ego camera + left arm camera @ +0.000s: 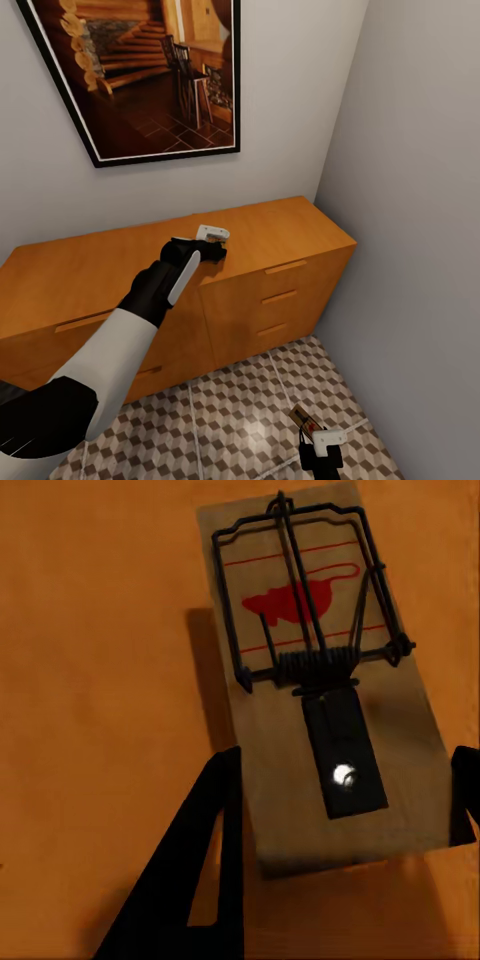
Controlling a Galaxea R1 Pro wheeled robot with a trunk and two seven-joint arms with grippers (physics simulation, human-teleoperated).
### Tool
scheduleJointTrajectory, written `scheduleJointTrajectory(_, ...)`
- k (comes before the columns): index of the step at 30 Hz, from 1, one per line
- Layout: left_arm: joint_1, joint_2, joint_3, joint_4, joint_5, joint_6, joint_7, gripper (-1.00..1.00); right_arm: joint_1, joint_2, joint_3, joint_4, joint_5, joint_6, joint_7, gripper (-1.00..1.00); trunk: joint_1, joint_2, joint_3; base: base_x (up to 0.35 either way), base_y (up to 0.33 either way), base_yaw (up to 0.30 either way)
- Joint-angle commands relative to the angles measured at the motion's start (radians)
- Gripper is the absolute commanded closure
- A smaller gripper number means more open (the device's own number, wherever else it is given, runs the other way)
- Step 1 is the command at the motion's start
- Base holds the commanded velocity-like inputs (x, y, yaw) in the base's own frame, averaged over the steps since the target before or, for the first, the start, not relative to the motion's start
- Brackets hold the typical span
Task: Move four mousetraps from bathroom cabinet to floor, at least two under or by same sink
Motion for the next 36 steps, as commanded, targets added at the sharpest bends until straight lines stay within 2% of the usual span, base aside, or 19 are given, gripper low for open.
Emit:
scheduleJointTrajectory(1, -0.001, 0.0, -0.002, -0.013, 0.008, 0.005, 0.012, 1.0, -0.001, 0.0, 0.007, 0.001, 0.005, 0.0, -0.01, 1.0, 0.0, 0.0, -0.001, 0.0, 0.0, 0.0)
scheduleJointTrajectory(12, -0.001, 0.0, -0.002, -0.132, 0.008, 0.014, 0.014, 1.0, -0.001, 0.0, 0.007, 0.001, 0.005, 0.0, -0.01, 1.0, 0.0, 0.0, -0.001, 0.0, 0.0, 0.0)
scheduleJointTrajectory(20, -0.001, 0.001, -0.002, -0.152, 0.008, 0.02, 0.014, 1.0, -0.001, -0.001, 0.007, 0.001, 0.005, 0.0, -0.01, 1.0, 0.0, 0.0, -0.001, -0.006, 0.0, 0.0)
scheduleJointTrajectory(36, -0.001, 0.002, -0.002, -0.132, 0.008, 0.021, 0.014, 1.0, -0.001, 0.0, 0.007, 0.001, 0.005, 0.0, -0.011, 1.0, 0.0, 0.0, -0.001, -0.304, 0.0, 0.0)
